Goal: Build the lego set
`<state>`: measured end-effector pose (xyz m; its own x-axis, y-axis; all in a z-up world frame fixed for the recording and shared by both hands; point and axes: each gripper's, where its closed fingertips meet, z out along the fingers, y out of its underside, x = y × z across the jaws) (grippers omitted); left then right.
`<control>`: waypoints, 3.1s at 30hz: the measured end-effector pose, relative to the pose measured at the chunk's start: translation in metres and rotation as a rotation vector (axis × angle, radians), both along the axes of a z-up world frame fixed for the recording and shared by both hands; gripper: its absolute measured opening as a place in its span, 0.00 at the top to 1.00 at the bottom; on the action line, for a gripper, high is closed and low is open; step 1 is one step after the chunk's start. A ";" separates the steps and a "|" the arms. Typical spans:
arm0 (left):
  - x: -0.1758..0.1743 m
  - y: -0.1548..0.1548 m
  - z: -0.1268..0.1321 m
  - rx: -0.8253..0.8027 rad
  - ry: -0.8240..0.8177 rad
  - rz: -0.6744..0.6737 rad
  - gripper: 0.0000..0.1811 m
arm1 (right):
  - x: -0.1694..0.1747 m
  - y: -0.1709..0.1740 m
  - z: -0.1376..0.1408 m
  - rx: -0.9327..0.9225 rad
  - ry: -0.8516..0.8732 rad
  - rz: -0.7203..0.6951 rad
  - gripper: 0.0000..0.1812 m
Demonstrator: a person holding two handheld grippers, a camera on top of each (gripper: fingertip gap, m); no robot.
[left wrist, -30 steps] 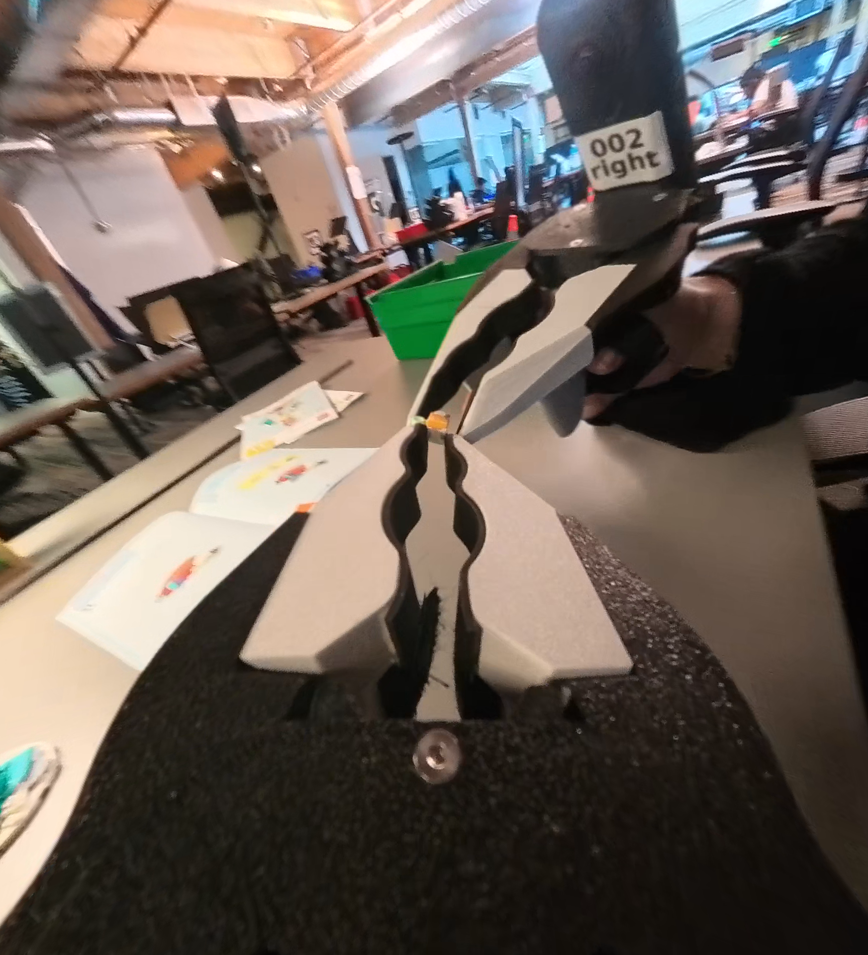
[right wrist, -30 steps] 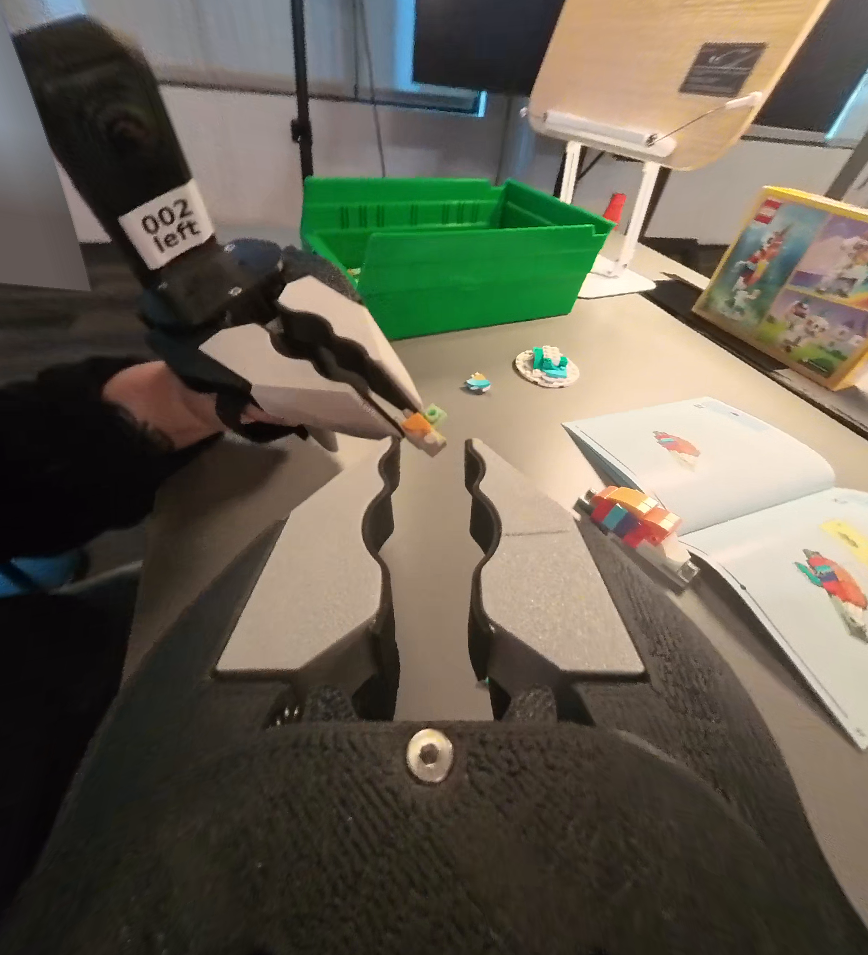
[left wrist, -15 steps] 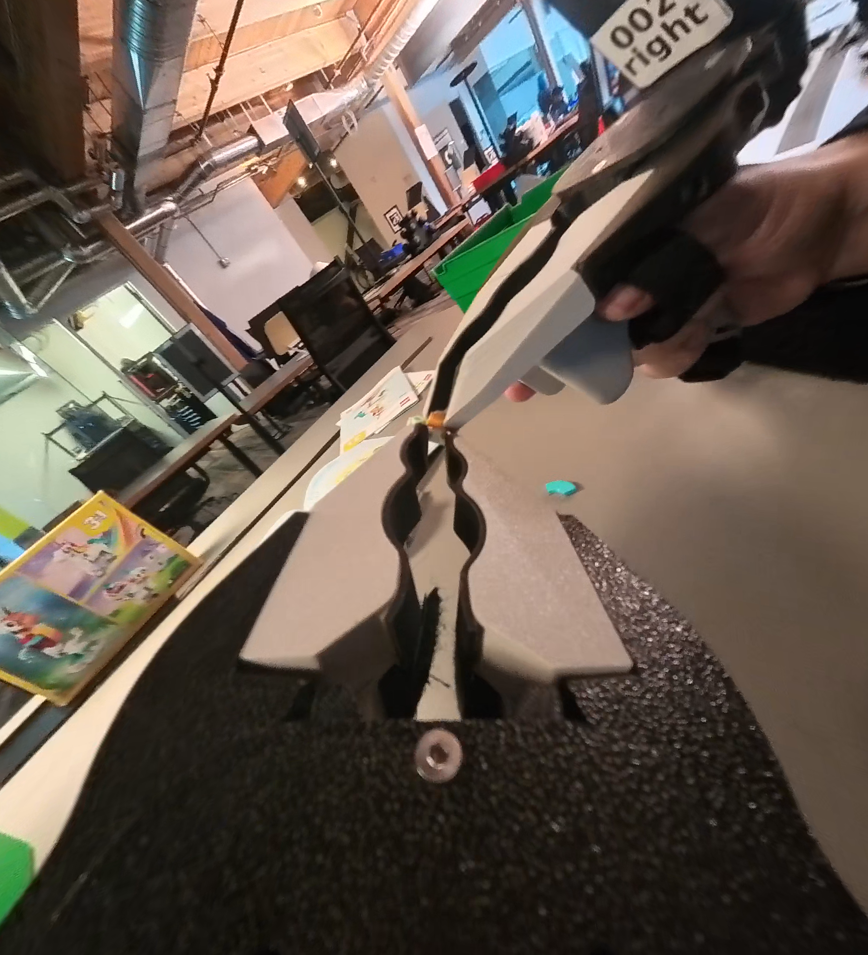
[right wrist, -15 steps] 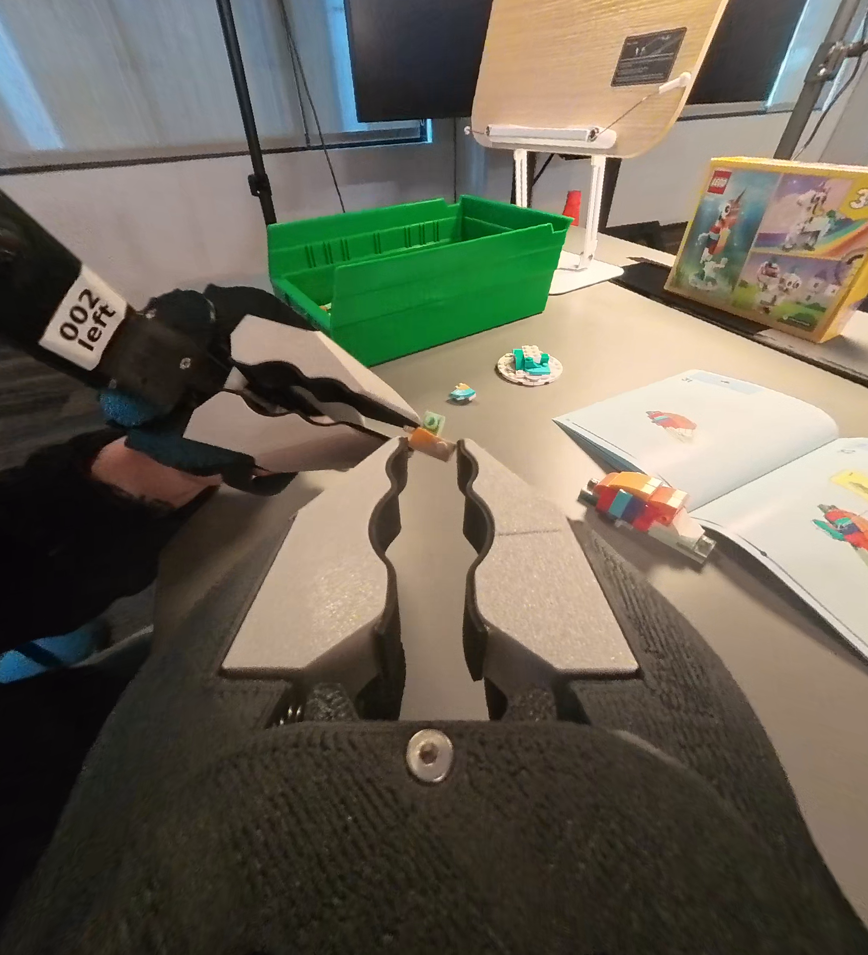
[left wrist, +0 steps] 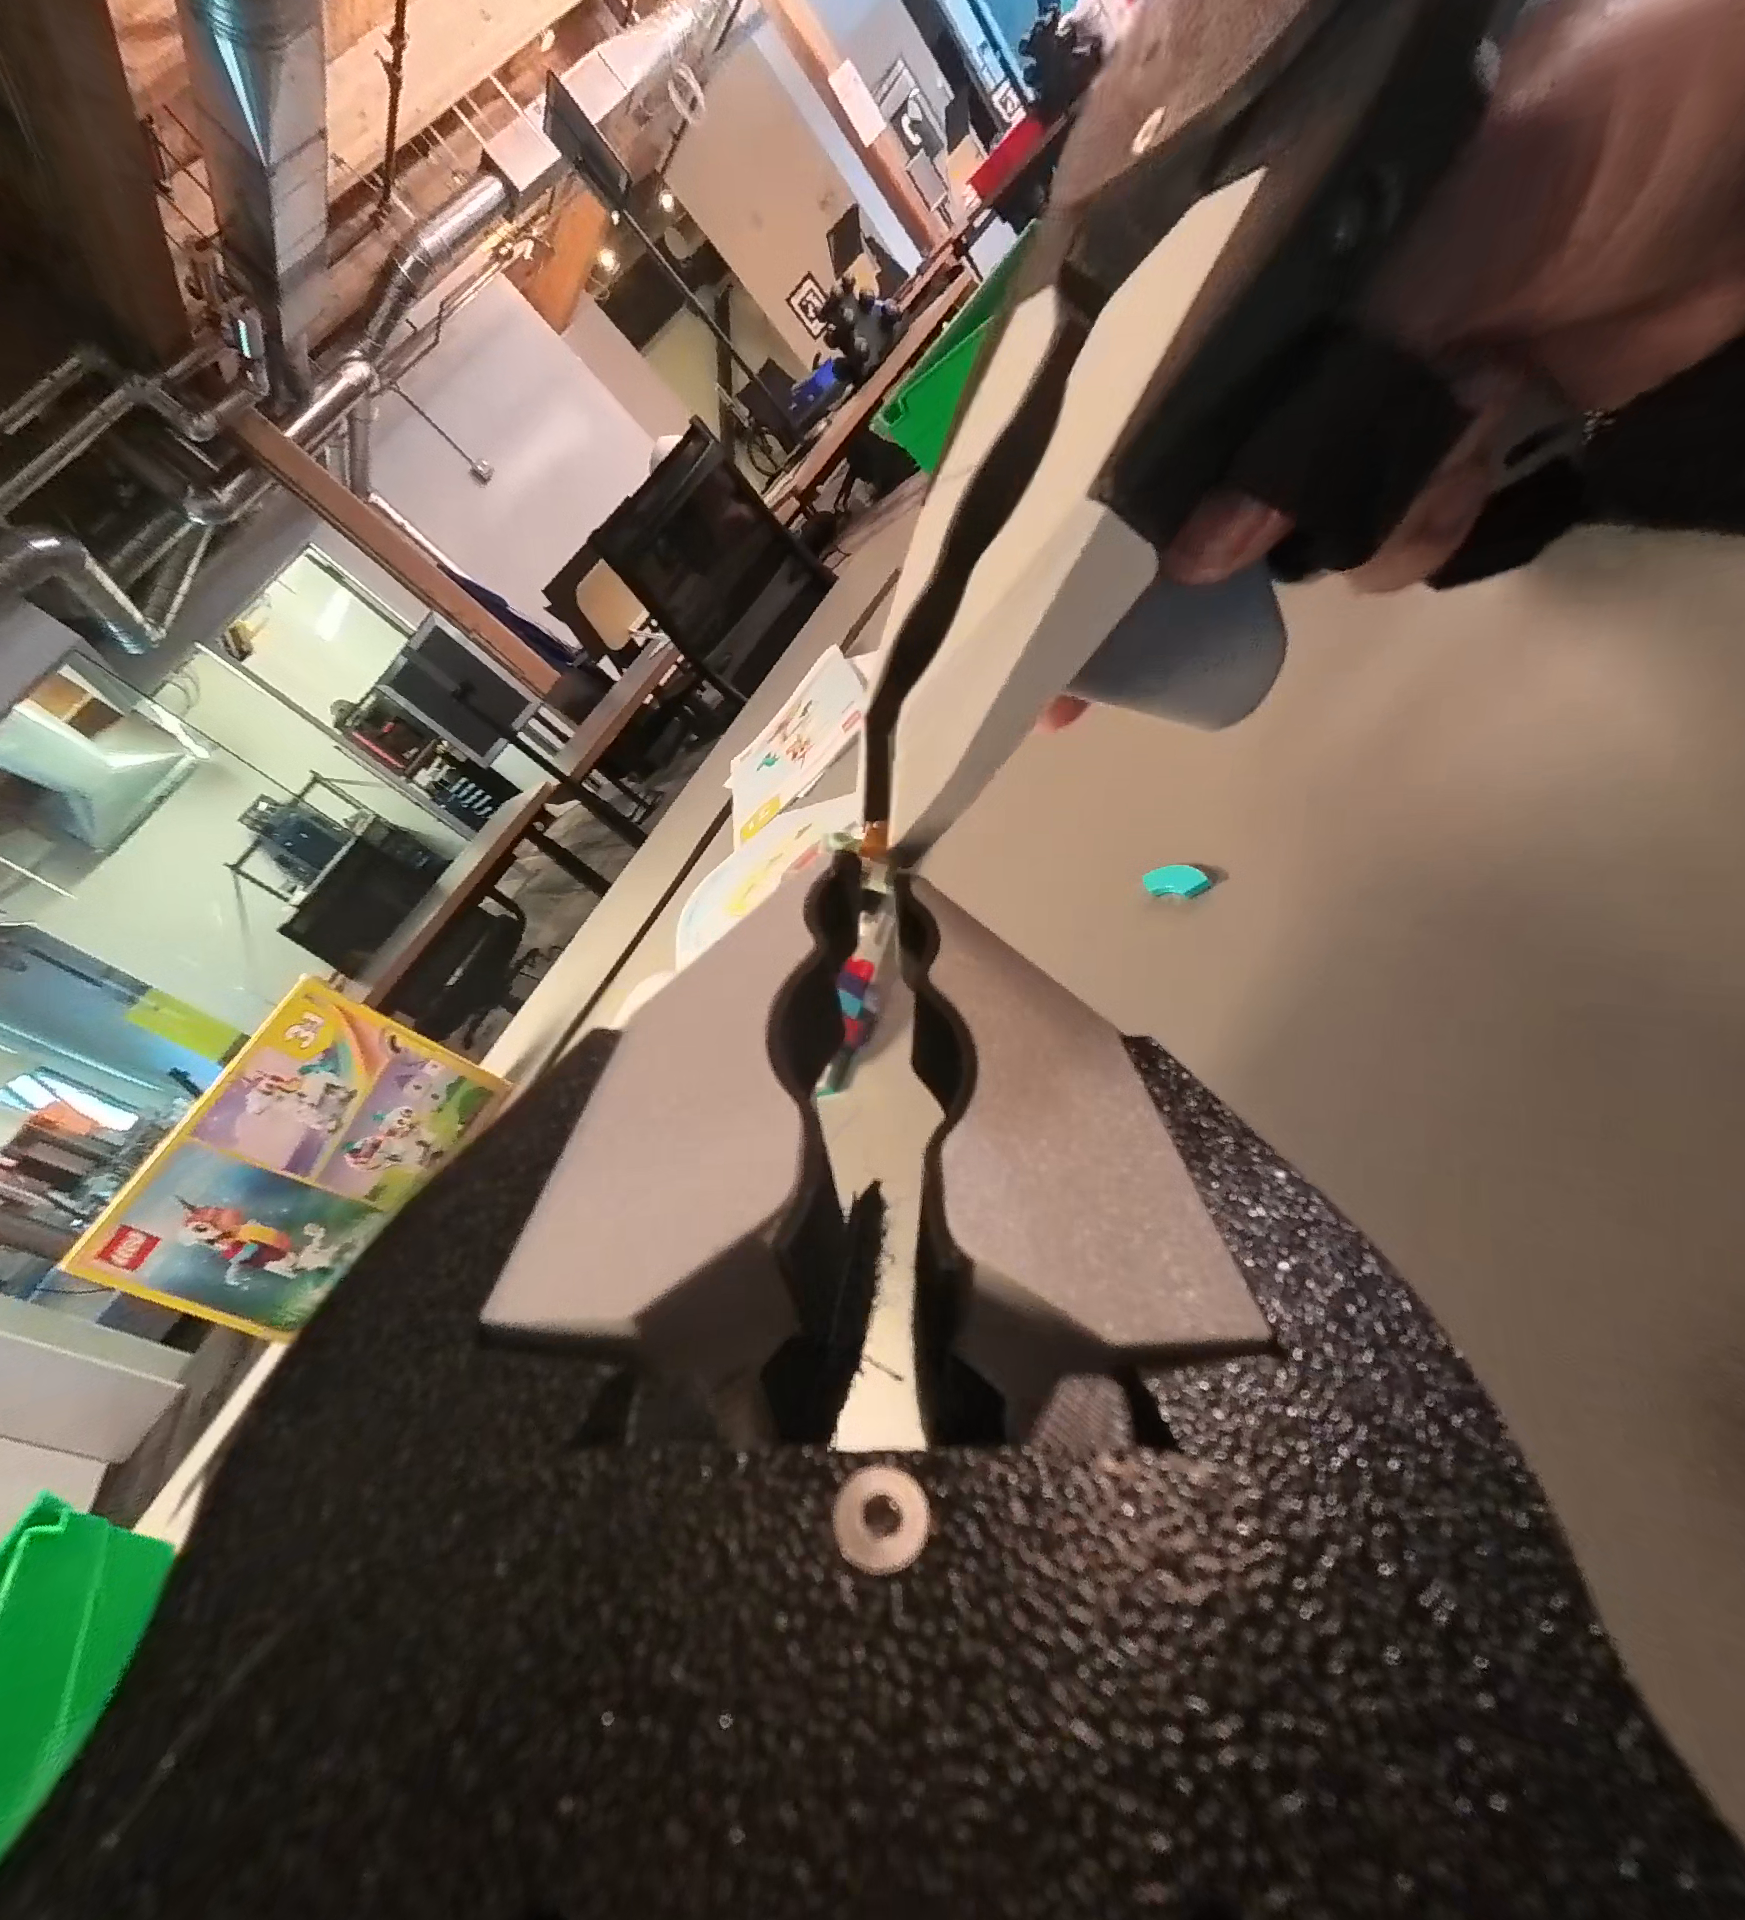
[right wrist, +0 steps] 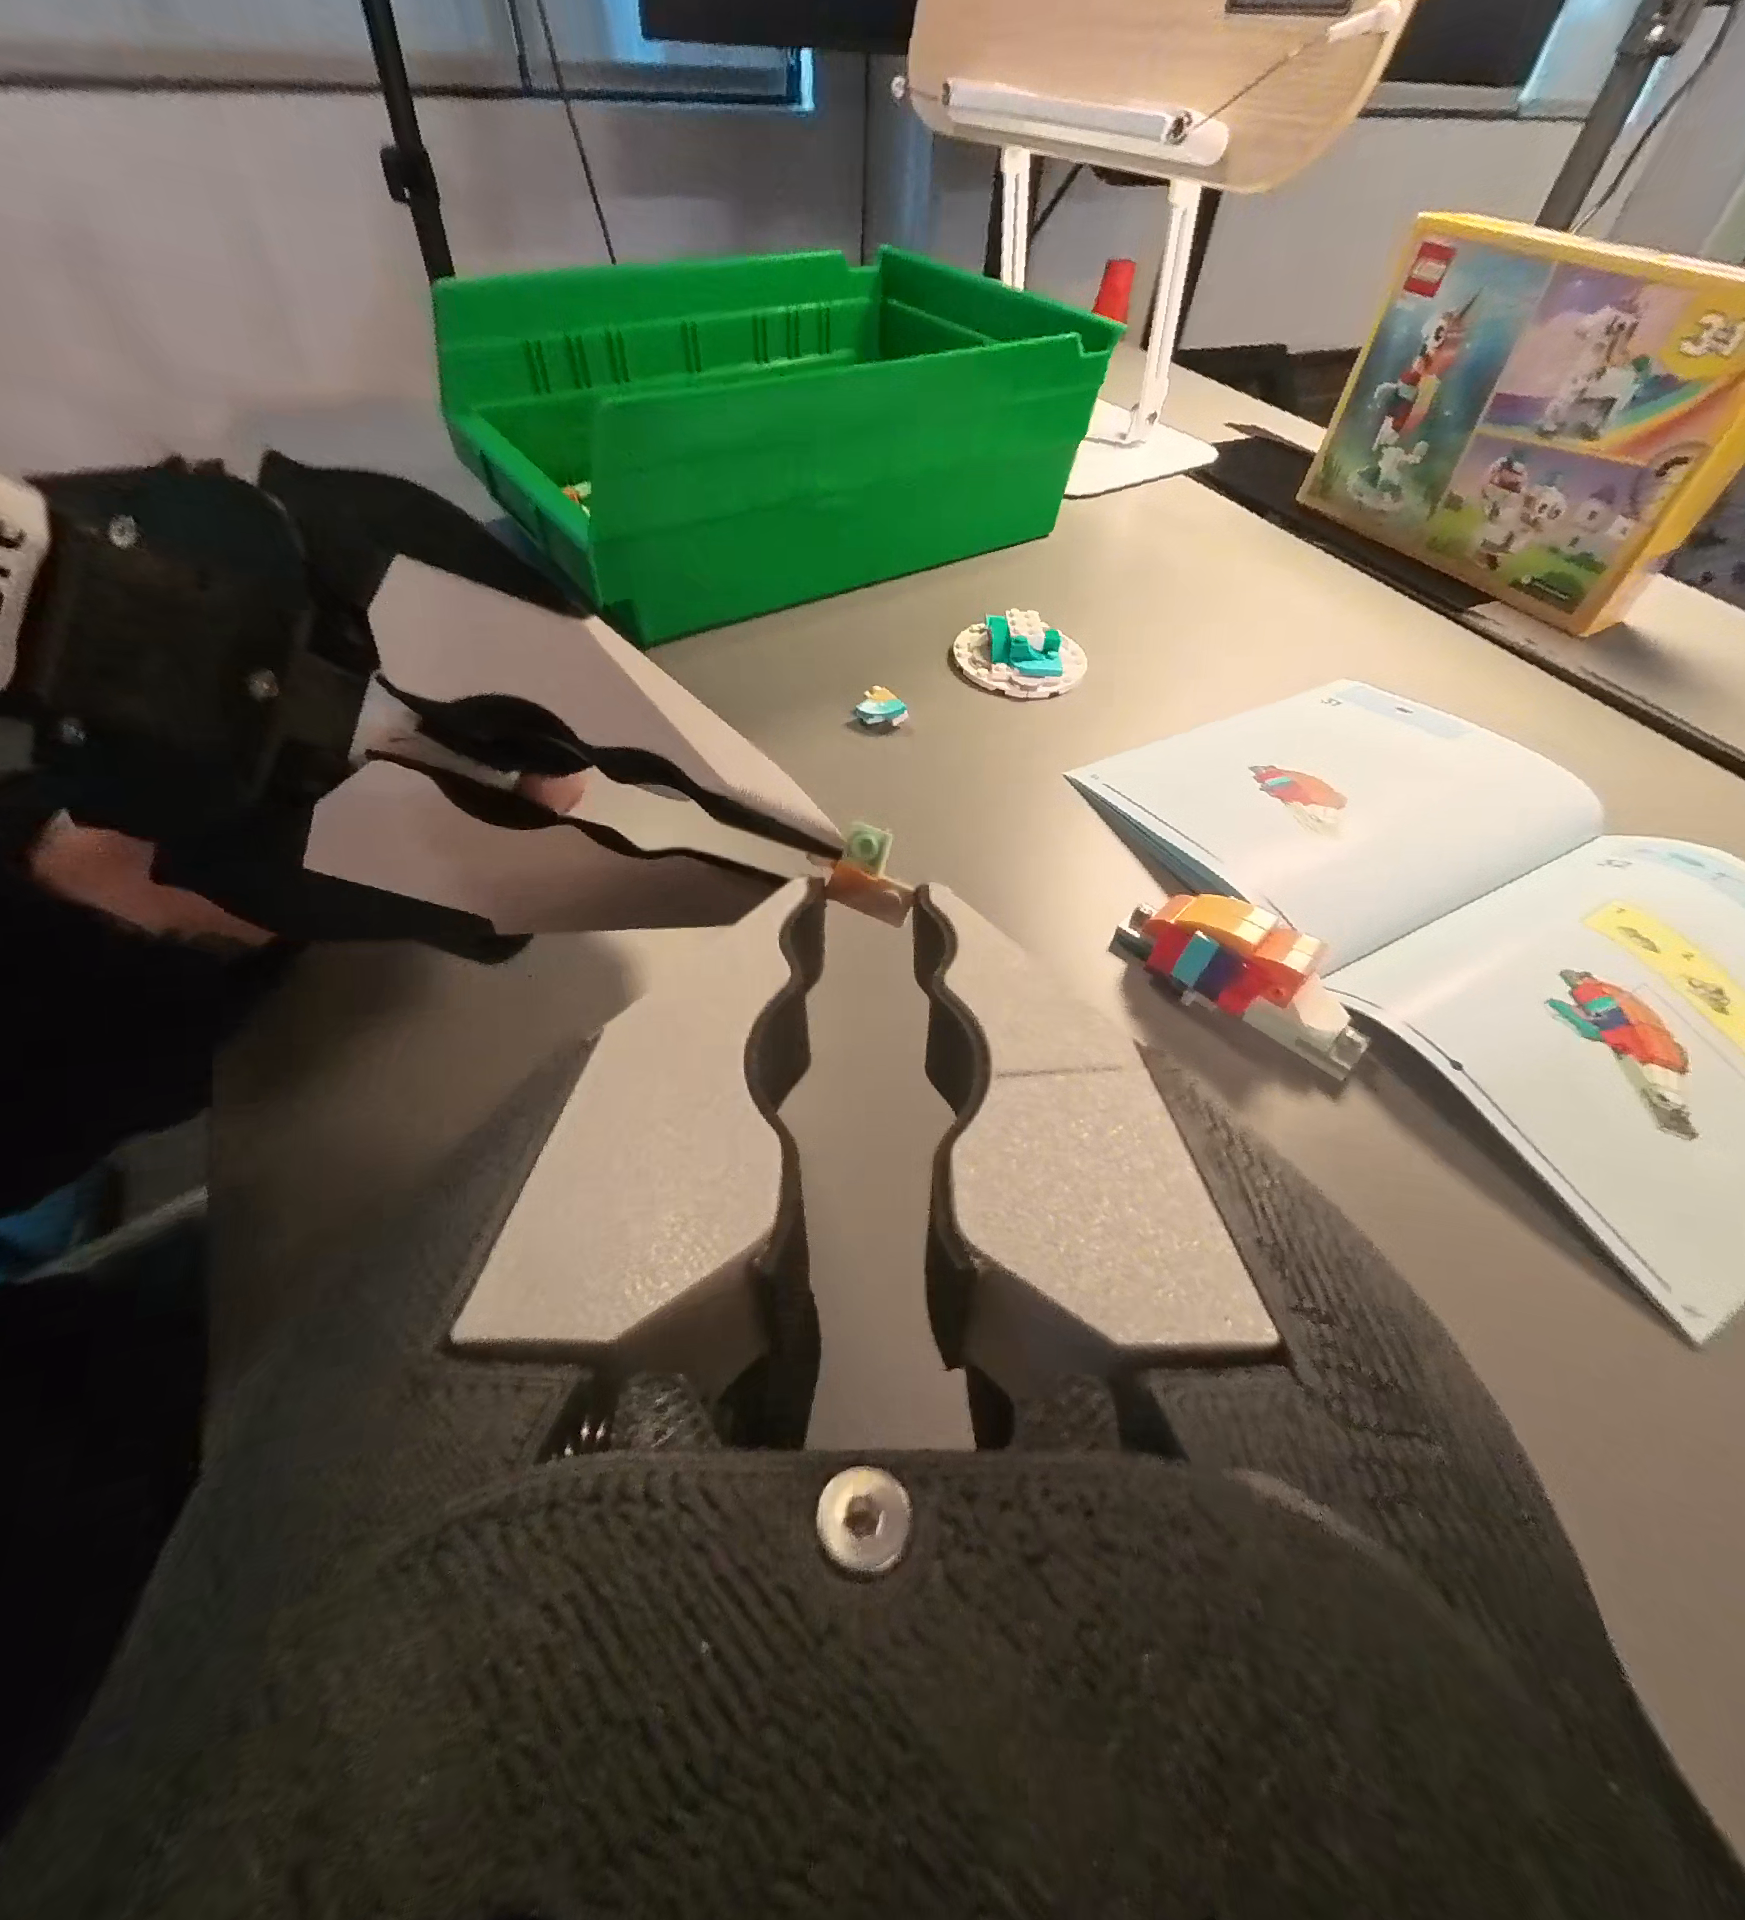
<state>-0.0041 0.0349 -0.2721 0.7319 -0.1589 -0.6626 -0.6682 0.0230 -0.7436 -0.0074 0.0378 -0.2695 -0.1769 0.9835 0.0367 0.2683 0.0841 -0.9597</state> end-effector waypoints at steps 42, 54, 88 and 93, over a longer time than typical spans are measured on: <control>0.002 -0.001 0.010 0.086 0.145 0.060 0.97 | 0.001 -0.003 0.006 -0.662 -0.109 0.154 0.97; 0.006 -0.005 0.013 0.119 0.118 0.027 0.98 | 0.003 -0.009 0.010 -0.566 -0.092 0.194 0.99; 0.028 -0.026 0.059 0.007 -0.866 -0.539 0.98 | 0.016 -0.038 0.035 0.117 0.170 0.567 0.96; 0.010 -0.008 0.027 -0.083 -0.606 -0.284 0.97 | 0.000 -0.016 0.006 0.255 0.034 0.398 0.97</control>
